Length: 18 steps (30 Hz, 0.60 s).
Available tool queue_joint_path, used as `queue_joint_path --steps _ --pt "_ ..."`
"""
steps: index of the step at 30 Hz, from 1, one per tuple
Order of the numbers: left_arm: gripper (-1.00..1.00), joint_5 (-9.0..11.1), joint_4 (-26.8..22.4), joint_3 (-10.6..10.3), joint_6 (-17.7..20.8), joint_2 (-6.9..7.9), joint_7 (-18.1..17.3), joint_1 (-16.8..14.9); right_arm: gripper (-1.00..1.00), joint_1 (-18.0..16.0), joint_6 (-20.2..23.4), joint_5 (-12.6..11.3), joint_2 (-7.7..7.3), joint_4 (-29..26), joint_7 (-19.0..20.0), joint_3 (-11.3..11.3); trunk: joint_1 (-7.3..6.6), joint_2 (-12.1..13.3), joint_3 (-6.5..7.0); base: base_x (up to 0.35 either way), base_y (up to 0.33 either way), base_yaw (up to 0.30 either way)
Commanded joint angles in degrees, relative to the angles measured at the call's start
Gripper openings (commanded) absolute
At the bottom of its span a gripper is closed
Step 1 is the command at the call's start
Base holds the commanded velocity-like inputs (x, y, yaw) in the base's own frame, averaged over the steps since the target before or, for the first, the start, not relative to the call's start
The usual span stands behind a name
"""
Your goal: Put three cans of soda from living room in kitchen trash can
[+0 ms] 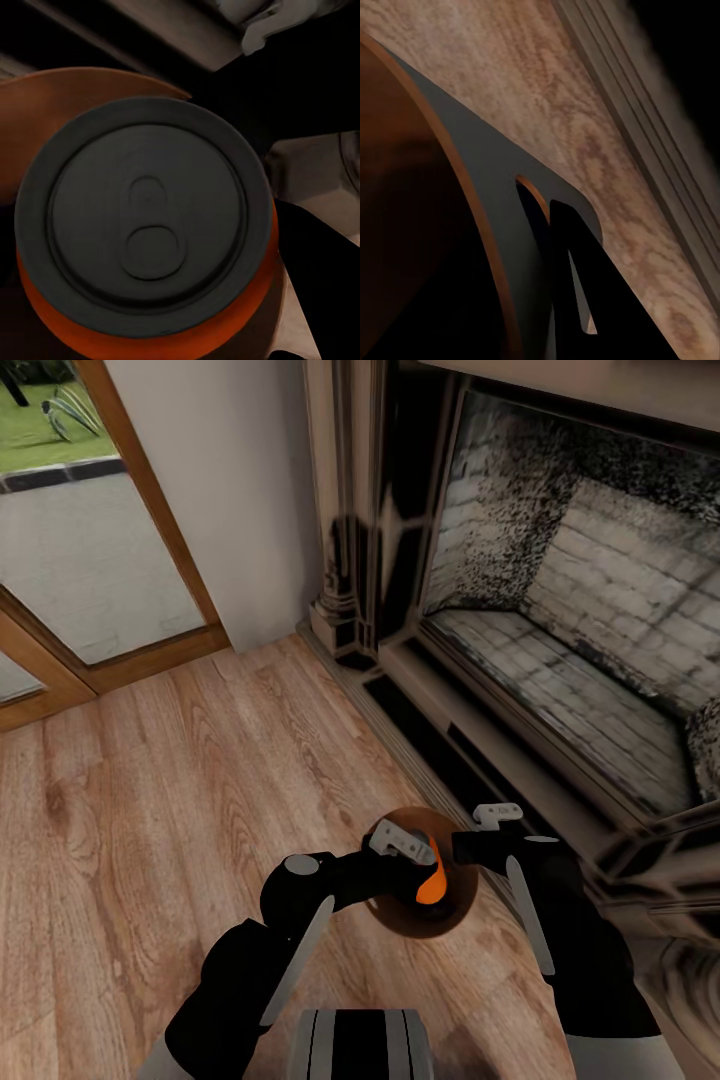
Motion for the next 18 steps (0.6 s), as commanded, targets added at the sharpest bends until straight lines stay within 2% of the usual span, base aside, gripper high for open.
queue_joint_path --steps 1,8,13,14,15,18 --pt "-1.0 -0.37 0.03 0.0 0.01 0.0 0.0 0.0 -1.0 -0.01 0.02 -1.13 0.01 -0.01 0.08 0.01 -0.01 0.0 0.0 0.0 0.0 0.0" --pt "-1.0 -3.44 0.32 -0.1 0.02 0.0 0.11 0.01 -1.0 -0.01 0.02 -1.13 0.01 -0.01 0.09 0.01 -0.01 0.0 0.0 0.0 0.0 0.0" --pt "-1.0 -3.95 0.73 -0.5 0.02 0.0 1.43 0.01 -1.0 -0.01 0.02 -1.13 0.01 -0.01 0.1 0.04 -0.01 0.0 0.0 0.0 0.0 0.0" --pt "1.0 -4.09 0.8 -0.57 0.04 0.0 2.19 0.01 -1.0 -0.01 0.02 -1.13 0.01 -0.01 0.1 0.03 -0.01 0.0 0.0 0.0 0.0 0.0" --pt "1.0 -4.36 0.95 -0.65 0.08 0.0 3.48 0.01 -1.0 -0.01 0.02 -1.13 0.02 -0.01 0.12 0.02 -0.01 0.0 0.0 0.0 0.0 0.0" --pt "1.0 -4.52 1.07 -0.69 0.1 0.0 4.27 0.01 -1.0 -0.01 0.02 -1.13 0.01 -0.01 0.09 0.02 -0.01 0.0 0.0 0.0 0.0 0.0"
